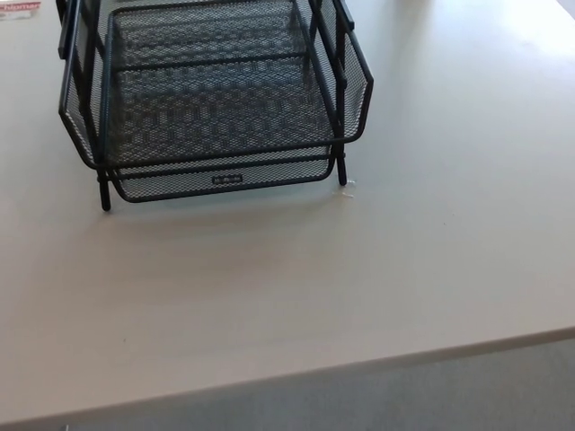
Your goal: The robot uses its right hand to press on the stapler that is in the middle of the desk
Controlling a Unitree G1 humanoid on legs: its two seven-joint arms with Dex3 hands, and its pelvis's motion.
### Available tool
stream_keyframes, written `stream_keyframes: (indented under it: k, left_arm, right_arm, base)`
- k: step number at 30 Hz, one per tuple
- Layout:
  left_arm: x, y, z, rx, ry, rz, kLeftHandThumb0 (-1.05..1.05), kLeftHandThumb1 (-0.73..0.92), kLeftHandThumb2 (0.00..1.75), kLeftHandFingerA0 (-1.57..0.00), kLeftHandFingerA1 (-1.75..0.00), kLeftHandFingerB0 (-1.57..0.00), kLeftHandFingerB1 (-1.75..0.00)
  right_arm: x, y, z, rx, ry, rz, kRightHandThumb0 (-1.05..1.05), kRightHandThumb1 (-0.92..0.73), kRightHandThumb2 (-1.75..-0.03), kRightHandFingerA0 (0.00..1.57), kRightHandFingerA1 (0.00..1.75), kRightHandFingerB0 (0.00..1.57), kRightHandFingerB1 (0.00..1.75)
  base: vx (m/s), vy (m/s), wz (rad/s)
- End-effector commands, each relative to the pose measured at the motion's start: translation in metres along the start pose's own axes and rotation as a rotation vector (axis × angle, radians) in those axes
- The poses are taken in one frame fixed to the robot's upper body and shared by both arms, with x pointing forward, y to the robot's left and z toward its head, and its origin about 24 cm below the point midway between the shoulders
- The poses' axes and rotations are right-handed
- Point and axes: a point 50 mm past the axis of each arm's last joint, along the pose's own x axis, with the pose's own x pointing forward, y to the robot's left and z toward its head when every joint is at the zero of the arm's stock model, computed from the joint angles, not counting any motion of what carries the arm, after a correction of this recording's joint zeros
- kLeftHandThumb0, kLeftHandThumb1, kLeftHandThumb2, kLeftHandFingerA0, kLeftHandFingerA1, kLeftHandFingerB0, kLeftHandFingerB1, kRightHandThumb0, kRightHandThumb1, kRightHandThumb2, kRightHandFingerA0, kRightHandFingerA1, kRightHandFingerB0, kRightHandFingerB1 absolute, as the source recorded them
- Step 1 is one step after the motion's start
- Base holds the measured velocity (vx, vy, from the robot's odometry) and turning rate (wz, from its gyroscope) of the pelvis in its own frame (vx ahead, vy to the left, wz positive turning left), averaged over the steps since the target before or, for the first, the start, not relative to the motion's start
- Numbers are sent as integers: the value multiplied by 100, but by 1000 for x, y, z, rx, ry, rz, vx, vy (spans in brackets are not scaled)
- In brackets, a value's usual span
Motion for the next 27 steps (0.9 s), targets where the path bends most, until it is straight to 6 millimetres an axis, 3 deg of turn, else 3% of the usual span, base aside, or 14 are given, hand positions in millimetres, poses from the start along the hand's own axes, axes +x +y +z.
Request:
stream_keyframes:
  k: [1, 2, 3, 4, 5, 9, 10, 15, 16, 19, 20, 25, 26, 27]
  left_arm:
    - [-2, 7, -11, 35, 49, 5, -79, 57, 98, 0, -27, 0, -17]
    - [-2, 7, -12, 35, 53, 4, -78, 57, 98, 0, -27, 0, -17]
    - [-2, 7, -11, 34, 52, 4, -78, 56, 98, 0, -27, 0, -17]
    - [-3, 7, -11, 30, 48, 6, -79, 56, 98, 0, -27, 0, -17]
    - [-2, 7, -11, 32, 50, 6, -79, 57, 98, 0, -27, 0, -17]
    - [-2, 7, -11, 23, 48, 10, -79, 56, 98, 0, -27, 0, -18]
    - [-1, 6, -12, 23, 50, 11, -79, 56, 98, 0, -26, 0, -18]
    - [-2, 7, -14, 42, 56, 5, -79, 57, 99, 0, -27, 0, -17]
    - [-2, 8, -13, 40, 53, 5, -78, 57, 98, 0, -27, 0, -17]
    - [-3, 8, -12, 41, 49, 9, -78, 57, 98, 0, -27, 0, -17]
    - [-2, 8, -13, 35, 52, 6, -82, 58, 97, -2, -22, -7, -13]
    - [-3, 9, -13, 43, 54, 5, -78, 57, 98, 0, -27, 0, -17]
    - [-3, 9, -13, 35, 55, 6, -78, 56, 98, 0, -27, 0, -17]
    - [-2, 8, -13, 31, 52, 9, -78, 56, 98, 0, -27, 0, -17]
  right_arm:
    - [-11, -16, -20, 53, -12, -60, -70, -58, -59, 12, 29, 14, 27]
    - [-15, -19, -23, 40, -20, -70, -72, -59, -59, 12, 28, 13, 26]
    - [-16, -20, -24, 39, -19, -78, -37, -30, -91, 0, 50, 0, 48]
    - [-17, -24, -30, 36, 6, -91, -86, -52, -83, 8, 36, 10, 37]
    - [-19, -27, -32, 22, 11, -105, -37, -30, -91, 0, 49, 0, 48]
    - [-29, -44, -40, 19, -1, -164, -37, -31, -92, 0, 50, 0, 48]
    - [-32, -49, -41, 29, -4, -177, -85, -52, -83, 7, 37, 12, 37]
    - [-42, -76, -41, 11, -19, -230, -72, -46, -85, 2, 31, 13, 34]
    - [-46, -82, -40, 15, -36, -266, -70, -58, -58, 12, 28, 15, 28]
    - [-50, -90, -38, 21, -48, -282, -74, -47, -80, 6, 34, 10, 34]
    - [-54, -100, -36, 8, -60, -293, -68, -59, -58, 10, 28, 13, 28]
    - [-65, -130, -21, -55, -101, -382, -36, -34, -93, 1, 50, 0, 47]
    - [-69, -140, -17, -60, -111, -428, -67, -58, -58, 18, 30, 21, 28]
    - [-71, -145, -14, -66, -132, -475, -67, -57, -58, 22, 31, 25, 29]
  base:
    - [0, 0, 0]
    - [0, 0, 0]
    - [0, 0, 0]
    - [0, 0, 0]
    - [0, 0, 0]
    - [0, 0, 0]
    - [0, 0, 0]
    - [0, 0, 0]
    - [0, 0, 0]
    - [0, 0, 0]
    - [0, 0, 0]
    - [0, 0, 0]
    - [0, 0, 0]
    - [0, 0, 0]
